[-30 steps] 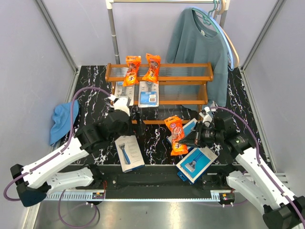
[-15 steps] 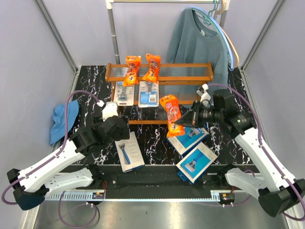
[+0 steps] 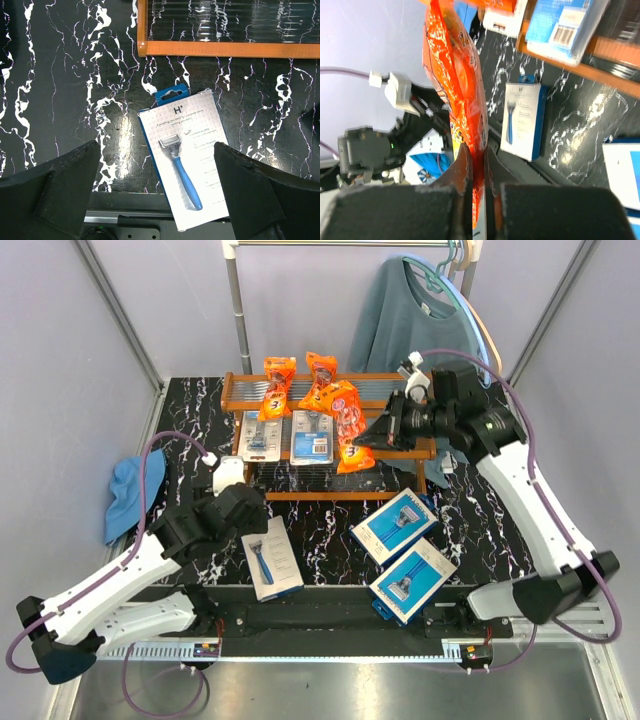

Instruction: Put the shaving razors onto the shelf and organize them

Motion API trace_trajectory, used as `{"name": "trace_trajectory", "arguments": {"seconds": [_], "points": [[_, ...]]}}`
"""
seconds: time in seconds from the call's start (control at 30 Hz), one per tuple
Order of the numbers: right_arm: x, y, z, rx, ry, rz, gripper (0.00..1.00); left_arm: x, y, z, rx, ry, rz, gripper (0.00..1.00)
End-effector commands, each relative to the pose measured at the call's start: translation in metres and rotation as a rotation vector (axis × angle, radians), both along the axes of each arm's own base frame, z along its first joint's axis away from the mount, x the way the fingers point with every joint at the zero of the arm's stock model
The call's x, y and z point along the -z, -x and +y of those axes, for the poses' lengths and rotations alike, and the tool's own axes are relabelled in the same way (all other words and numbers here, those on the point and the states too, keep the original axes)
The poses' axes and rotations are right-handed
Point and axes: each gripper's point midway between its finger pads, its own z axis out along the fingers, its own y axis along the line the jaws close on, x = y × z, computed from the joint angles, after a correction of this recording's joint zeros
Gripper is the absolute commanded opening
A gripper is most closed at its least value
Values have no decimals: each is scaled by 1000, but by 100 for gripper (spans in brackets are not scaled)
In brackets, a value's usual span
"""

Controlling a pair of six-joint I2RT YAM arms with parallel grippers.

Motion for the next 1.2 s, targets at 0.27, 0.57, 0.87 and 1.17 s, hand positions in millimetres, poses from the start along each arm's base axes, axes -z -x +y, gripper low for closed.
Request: {"name": "trace_trajectory", "arguments": {"seconds": [0.27,0.57,0.87,1.17], "points": [[-36,-80,6,46,28,-77,0,4,0,1,11,0,-5,99],[-43,-121,-8,76,13,-45,0,6,1,2,23,-9,0,99],[-26,-136,-11,91,43,10,0,9,1,2,25,-16,7,99],[-6,-146,-14,128,69,65,1,10,1,2,22,-7,5,99]]}}
